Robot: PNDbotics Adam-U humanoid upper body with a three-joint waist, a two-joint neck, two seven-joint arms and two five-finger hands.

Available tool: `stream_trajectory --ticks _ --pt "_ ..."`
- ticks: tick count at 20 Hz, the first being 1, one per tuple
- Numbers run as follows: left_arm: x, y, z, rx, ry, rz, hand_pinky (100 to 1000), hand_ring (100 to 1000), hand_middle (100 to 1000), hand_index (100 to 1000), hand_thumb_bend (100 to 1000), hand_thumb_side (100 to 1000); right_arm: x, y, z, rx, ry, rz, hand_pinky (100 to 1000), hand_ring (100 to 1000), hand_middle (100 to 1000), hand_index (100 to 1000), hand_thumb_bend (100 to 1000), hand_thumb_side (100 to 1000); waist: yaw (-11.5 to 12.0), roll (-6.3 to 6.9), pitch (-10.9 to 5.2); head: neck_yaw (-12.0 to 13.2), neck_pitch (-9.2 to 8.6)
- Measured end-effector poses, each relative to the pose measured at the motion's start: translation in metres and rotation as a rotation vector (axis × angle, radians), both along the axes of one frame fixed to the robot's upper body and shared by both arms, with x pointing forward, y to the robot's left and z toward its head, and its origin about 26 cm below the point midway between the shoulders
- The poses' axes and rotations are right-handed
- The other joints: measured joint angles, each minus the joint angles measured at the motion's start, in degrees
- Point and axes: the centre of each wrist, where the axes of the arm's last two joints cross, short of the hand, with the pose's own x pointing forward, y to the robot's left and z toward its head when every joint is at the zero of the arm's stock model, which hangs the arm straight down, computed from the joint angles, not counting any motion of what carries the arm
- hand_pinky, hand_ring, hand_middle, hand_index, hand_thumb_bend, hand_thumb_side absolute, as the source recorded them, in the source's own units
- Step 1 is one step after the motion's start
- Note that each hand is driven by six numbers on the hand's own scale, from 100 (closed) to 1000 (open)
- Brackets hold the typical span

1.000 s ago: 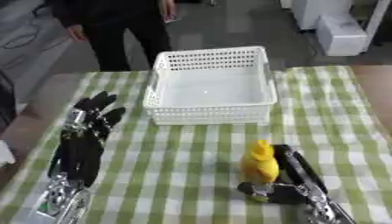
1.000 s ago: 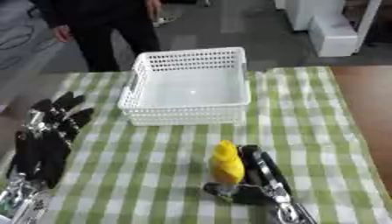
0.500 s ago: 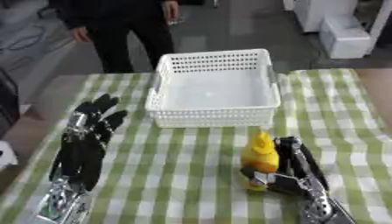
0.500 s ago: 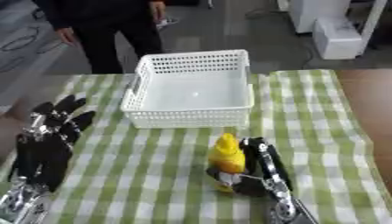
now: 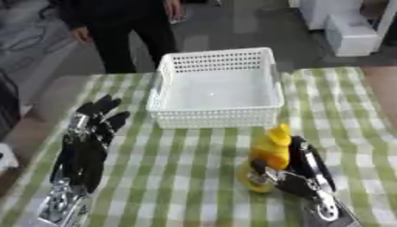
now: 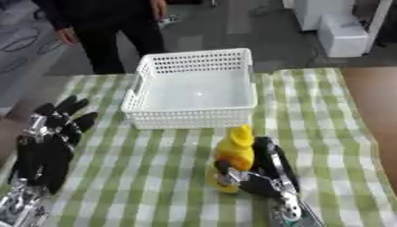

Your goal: Pick up objects on the table and place them in the box.

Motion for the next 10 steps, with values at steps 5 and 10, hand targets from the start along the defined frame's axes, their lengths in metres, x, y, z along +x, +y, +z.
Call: stream_trajectory --ticks 5,10 --pt "-0.001 0.001 -0.002 -0.001 0.005 0.004 912 814 857 943 104 1000 -0.004 -0.002 0.02 0.01 -0.002 0.038 100 100 100 158 655 243 -0.34 -0.05 -0.7 0.01 0.0" --pt "-0.003 0.004 -0.006 -0.003 0.014 0.018 912 814 857 943 104 1000 -0.009 -0.012 0.044 0.014 -0.013 0.057 100 100 100 155 665 243 -0.75 -0.33 -1.99 0.02 0.04"
